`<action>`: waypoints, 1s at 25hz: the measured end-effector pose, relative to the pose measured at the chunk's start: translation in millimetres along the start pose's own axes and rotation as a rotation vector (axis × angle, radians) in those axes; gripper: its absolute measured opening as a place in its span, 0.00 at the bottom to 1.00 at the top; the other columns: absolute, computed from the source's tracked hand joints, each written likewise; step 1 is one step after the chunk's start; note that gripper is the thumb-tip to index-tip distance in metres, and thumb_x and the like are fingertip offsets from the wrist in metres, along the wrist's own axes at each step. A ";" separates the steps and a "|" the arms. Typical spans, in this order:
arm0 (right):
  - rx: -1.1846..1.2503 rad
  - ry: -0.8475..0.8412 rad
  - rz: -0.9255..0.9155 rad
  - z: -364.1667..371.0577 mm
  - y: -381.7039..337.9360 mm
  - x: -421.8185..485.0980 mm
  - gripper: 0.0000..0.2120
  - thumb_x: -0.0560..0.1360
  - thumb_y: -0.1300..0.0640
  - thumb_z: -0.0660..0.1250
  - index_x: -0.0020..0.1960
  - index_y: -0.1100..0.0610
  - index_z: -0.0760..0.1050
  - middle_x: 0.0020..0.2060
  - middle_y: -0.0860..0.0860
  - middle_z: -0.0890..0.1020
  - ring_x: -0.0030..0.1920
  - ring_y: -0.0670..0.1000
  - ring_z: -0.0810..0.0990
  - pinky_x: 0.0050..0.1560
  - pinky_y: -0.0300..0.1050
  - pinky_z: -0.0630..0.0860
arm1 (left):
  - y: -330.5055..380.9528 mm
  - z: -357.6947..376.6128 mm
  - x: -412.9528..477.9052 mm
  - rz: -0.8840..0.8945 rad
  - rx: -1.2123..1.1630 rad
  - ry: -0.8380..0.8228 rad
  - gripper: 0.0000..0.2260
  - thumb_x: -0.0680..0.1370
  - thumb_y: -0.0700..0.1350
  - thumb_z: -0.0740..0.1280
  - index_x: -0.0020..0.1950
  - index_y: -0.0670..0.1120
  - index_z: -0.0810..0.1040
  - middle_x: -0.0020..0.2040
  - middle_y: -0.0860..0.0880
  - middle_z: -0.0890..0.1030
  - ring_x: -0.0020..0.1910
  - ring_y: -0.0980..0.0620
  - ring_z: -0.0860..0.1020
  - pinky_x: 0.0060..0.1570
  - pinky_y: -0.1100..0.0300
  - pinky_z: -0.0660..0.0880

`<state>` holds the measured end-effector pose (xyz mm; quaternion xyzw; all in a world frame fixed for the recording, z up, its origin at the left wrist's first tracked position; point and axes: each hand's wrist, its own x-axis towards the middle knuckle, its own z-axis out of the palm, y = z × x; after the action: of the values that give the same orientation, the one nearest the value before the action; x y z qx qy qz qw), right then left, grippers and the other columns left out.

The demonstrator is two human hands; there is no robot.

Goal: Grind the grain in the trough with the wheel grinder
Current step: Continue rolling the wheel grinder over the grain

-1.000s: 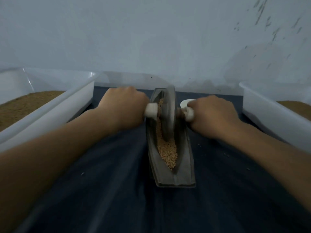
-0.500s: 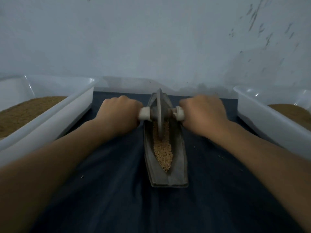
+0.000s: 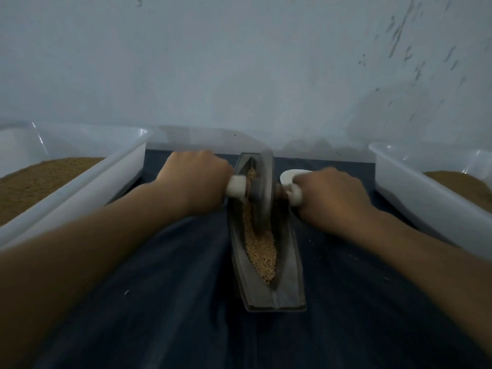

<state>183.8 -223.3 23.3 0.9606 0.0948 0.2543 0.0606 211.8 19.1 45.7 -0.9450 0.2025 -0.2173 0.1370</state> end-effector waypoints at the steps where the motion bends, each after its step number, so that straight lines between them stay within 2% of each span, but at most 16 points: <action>1: -0.041 0.099 -0.037 0.3 2.3 -22.3 0.10 0.66 0.44 0.65 0.36 0.47 0.66 0.26 0.43 0.63 0.24 0.44 0.60 0.25 0.37 0.55 | -1.5 2.2 -16.4 0.078 0.010 0.076 0.05 0.69 0.53 0.67 0.43 0.56 0.76 0.33 0.55 0.71 0.29 0.52 0.70 0.28 0.59 0.65; 2: -0.068 0.183 -0.049 -1.0 3.6 -40.6 0.11 0.63 0.41 0.63 0.35 0.45 0.64 0.25 0.42 0.56 0.24 0.42 0.53 0.26 0.34 0.49 | -2.5 2.6 -29.6 0.130 0.020 0.137 0.05 0.64 0.54 0.67 0.37 0.56 0.74 0.29 0.56 0.69 0.24 0.55 0.66 0.24 0.63 0.61; 4: -0.042 0.193 -0.066 1.1 12.7 -42.2 0.12 0.63 0.37 0.62 0.36 0.43 0.62 0.25 0.40 0.53 0.23 0.43 0.52 0.28 0.32 0.47 | -6.5 -0.4 -29.9 0.179 0.018 0.180 0.08 0.59 0.54 0.67 0.32 0.58 0.69 0.25 0.57 0.67 0.21 0.57 0.61 0.24 0.68 0.54; 5: -0.032 0.153 -0.040 2.8 10.0 -33.3 0.12 0.65 0.39 0.63 0.36 0.44 0.63 0.25 0.41 0.56 0.23 0.45 0.57 0.27 0.33 0.50 | -5.5 1.4 -21.4 0.162 0.044 0.165 0.07 0.63 0.53 0.68 0.34 0.57 0.70 0.26 0.57 0.67 0.22 0.56 0.62 0.24 0.67 0.54; 7: -0.034 0.038 0.068 7.6 -0.8 -1.2 0.10 0.71 0.45 0.67 0.37 0.46 0.68 0.28 0.43 0.68 0.27 0.49 0.68 0.27 0.39 0.60 | 1.7 9.4 6.3 0.001 0.048 0.081 0.02 0.72 0.51 0.67 0.43 0.55 0.76 0.33 0.54 0.69 0.29 0.50 0.71 0.27 0.61 0.62; 9: 0.024 -0.085 0.142 5.9 -8.7 35.0 0.07 0.75 0.45 0.68 0.43 0.47 0.76 0.37 0.48 0.76 0.37 0.53 0.75 0.35 0.43 0.68 | 4.5 8.8 33.8 -0.104 0.002 -0.018 0.08 0.76 0.51 0.66 0.53 0.52 0.79 0.41 0.51 0.73 0.41 0.45 0.78 0.36 0.55 0.70; 11: 0.025 -0.177 0.117 -0.2 -7.4 47.9 0.07 0.75 0.45 0.69 0.47 0.48 0.78 0.41 0.50 0.79 0.40 0.54 0.77 0.37 0.44 0.70 | -0.5 9.3 38.9 -0.108 -0.060 -0.101 0.09 0.76 0.52 0.67 0.54 0.53 0.79 0.44 0.50 0.75 0.43 0.46 0.78 0.39 0.53 0.71; 13: -0.043 -0.111 0.011 -5.3 2.0 23.5 0.06 0.70 0.46 0.70 0.40 0.46 0.75 0.34 0.47 0.77 0.32 0.50 0.74 0.30 0.41 0.67 | -6.3 9.4 13.3 -0.018 -0.142 -0.150 0.08 0.70 0.55 0.68 0.48 0.59 0.78 0.38 0.56 0.75 0.36 0.52 0.75 0.34 0.57 0.69; 15: -0.131 0.073 -0.076 -5.4 6.0 -13.7 0.13 0.59 0.44 0.70 0.31 0.45 0.66 0.24 0.41 0.65 0.22 0.43 0.62 0.24 0.34 0.54 | -11.2 17.0 -17.5 0.088 -0.186 -0.046 0.06 0.62 0.61 0.64 0.38 0.66 0.72 0.28 0.59 0.71 0.26 0.60 0.70 0.24 0.64 0.63; 16: -0.157 0.115 -0.081 -5.5 6.1 -19.5 0.14 0.56 0.42 0.69 0.30 0.45 0.64 0.22 0.40 0.61 0.21 0.40 0.57 0.24 0.32 0.50 | -12.9 20.1 -23.9 0.108 -0.203 0.017 0.06 0.59 0.62 0.61 0.35 0.67 0.70 0.25 0.59 0.69 0.23 0.63 0.68 0.22 0.67 0.60; 17: -0.159 0.094 -0.083 -4.5 7.7 -13.3 0.13 0.56 0.42 0.68 0.29 0.44 0.64 0.21 0.40 0.61 0.20 0.41 0.57 0.24 0.32 0.51 | -14.6 21.7 -19.2 0.127 -0.188 0.046 0.06 0.60 0.62 0.61 0.35 0.67 0.69 0.25 0.59 0.70 0.23 0.63 0.68 0.22 0.67 0.60; 18: -0.145 0.070 -0.071 -1.5 6.6 -1.4 0.11 0.60 0.43 0.69 0.31 0.45 0.68 0.22 0.41 0.65 0.21 0.43 0.62 0.24 0.33 0.55 | -12.7 21.7 -8.5 0.094 -0.158 0.046 0.05 0.63 0.61 0.63 0.36 0.65 0.72 0.29 0.58 0.72 0.25 0.59 0.70 0.24 0.65 0.63; 20: -0.055 -0.074 0.056 -0.3 -3.0 31.6 0.07 0.70 0.44 0.69 0.39 0.47 0.77 0.31 0.46 0.74 0.29 0.50 0.72 0.29 0.40 0.65 | -5.3 22.3 17.9 -0.091 -0.104 0.042 0.05 0.72 0.55 0.67 0.46 0.58 0.78 0.38 0.53 0.76 0.34 0.49 0.75 0.33 0.56 0.69; 22: -0.057 -0.134 0.083 -1.9 -8.4 58.7 0.09 0.73 0.44 0.69 0.46 0.49 0.80 0.36 0.50 0.76 0.35 0.53 0.74 0.34 0.42 0.67 | 0.3 24.0 38.3 -0.202 -0.114 0.004 0.08 0.76 0.50 0.66 0.53 0.53 0.80 0.46 0.47 0.79 0.43 0.43 0.79 0.39 0.53 0.71; 23: -0.090 -0.145 0.066 -4.9 -9.4 63.2 0.09 0.73 0.45 0.70 0.46 0.50 0.80 0.37 0.50 0.76 0.36 0.54 0.74 0.34 0.42 0.67 | -2.1 26.2 38.4 -0.216 -0.148 -0.048 0.08 0.76 0.50 0.66 0.53 0.53 0.80 0.48 0.47 0.79 0.45 0.43 0.79 0.40 0.53 0.71; 25: -0.125 -0.148 -0.038 -15.1 -6.5 41.9 0.06 0.71 0.46 0.71 0.42 0.47 0.78 0.34 0.49 0.76 0.32 0.51 0.75 0.31 0.41 0.66 | -5.8 27.0 11.9 -0.118 -0.216 -0.108 0.06 0.72 0.52 0.66 0.48 0.56 0.78 0.43 0.51 0.79 0.40 0.47 0.77 0.38 0.54 0.71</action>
<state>210.9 -207.0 55.2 0.9691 0.0923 0.1870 0.1320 236.0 23.5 28.5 -0.9749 0.1611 -0.1507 0.0319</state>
